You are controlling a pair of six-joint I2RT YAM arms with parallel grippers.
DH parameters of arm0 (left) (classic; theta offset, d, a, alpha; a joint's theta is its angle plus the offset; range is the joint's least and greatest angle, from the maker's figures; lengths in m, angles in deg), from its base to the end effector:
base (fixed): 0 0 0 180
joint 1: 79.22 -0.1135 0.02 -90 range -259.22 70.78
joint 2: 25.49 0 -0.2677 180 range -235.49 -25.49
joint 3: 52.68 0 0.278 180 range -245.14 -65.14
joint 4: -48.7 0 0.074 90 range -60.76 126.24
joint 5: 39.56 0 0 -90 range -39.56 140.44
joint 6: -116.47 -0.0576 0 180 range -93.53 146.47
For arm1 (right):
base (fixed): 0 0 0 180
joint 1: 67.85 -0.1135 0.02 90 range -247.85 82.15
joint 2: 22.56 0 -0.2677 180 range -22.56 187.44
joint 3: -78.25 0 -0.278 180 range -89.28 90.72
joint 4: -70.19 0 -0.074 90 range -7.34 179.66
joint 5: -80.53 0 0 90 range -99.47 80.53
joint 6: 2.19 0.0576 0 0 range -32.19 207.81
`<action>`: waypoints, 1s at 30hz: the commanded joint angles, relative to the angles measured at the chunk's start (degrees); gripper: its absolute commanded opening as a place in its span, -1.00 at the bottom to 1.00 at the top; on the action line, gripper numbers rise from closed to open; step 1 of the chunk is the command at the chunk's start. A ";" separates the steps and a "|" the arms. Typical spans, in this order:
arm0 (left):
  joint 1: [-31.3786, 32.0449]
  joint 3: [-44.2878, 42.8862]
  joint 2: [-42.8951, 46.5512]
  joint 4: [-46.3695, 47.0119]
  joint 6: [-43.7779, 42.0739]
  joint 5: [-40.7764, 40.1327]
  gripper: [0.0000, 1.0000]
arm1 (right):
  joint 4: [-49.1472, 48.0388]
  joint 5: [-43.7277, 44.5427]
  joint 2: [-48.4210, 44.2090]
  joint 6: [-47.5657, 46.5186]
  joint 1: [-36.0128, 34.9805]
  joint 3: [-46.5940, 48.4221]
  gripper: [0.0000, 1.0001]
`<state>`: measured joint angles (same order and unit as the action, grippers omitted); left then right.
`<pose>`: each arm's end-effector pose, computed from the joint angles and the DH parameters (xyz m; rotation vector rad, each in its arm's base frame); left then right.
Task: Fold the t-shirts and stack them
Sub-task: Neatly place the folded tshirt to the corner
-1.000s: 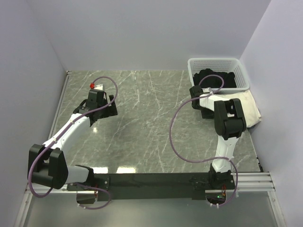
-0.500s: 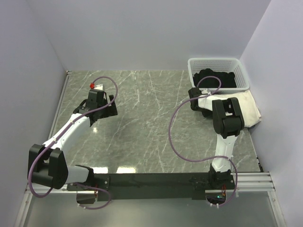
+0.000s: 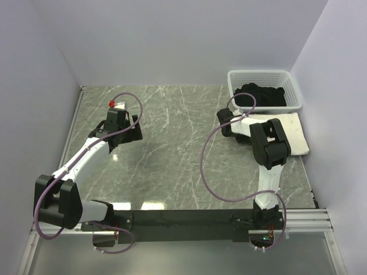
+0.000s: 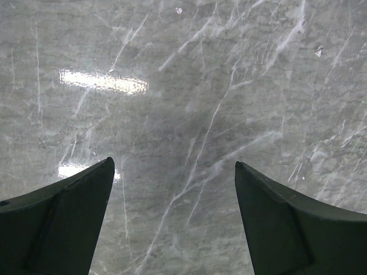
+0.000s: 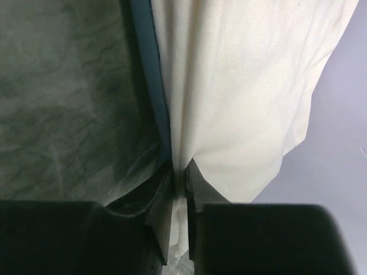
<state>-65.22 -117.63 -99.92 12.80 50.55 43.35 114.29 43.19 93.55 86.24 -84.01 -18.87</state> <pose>0.3069 -0.0692 0.2322 -0.2672 2.3470 -0.1778 0.3914 0.0657 0.0953 -0.2549 2.5445 -1.2174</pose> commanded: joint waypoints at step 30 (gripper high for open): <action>-0.11 -9.39 30.65 -12.33 12.84 -29.73 0.99 | 5.37 -15.31 -77.42 20.82 -0.54 -5.01 0.89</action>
<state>-65.22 -125.24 -74.57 3.77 60.23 23.15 122.62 28.76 22.32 106.26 -84.58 -19.18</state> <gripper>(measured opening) 0.994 0.943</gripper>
